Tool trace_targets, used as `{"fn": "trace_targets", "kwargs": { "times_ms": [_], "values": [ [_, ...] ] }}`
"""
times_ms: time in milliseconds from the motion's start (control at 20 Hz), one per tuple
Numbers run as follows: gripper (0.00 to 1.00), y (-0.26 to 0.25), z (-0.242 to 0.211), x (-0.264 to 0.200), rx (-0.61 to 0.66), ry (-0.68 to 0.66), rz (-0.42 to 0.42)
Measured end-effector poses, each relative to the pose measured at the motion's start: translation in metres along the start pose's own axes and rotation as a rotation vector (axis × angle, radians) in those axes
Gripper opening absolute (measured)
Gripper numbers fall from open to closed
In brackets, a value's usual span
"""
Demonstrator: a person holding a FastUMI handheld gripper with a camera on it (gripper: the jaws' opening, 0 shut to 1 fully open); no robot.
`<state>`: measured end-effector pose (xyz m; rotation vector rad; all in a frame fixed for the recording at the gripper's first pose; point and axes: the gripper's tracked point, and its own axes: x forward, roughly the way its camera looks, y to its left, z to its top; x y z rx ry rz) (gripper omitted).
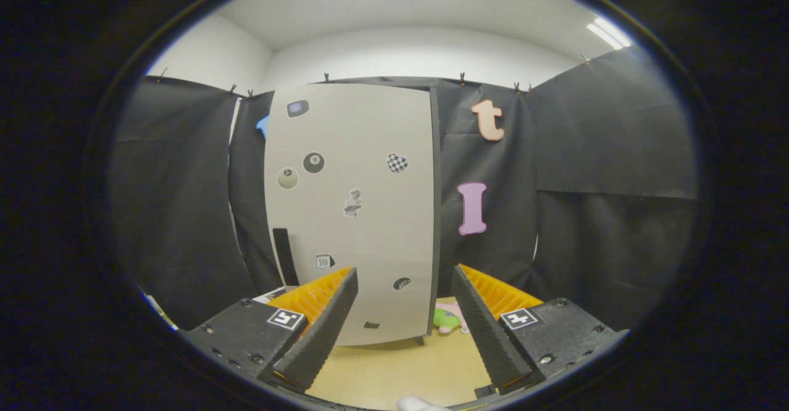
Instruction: Open the shoe cabinet door, grab the shoes and put them into the shoe cabinet, then close the shoe cabinet door.
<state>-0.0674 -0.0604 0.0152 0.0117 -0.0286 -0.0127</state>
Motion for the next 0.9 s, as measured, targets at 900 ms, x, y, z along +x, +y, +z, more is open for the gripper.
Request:
{"fn": "trace_targets", "kwargs": {
  "times_ms": [900],
  "values": [
    [1.00, 0.0009, 0.0000, 0.0096, -0.026, -0.007, -0.001]
  ]
}}
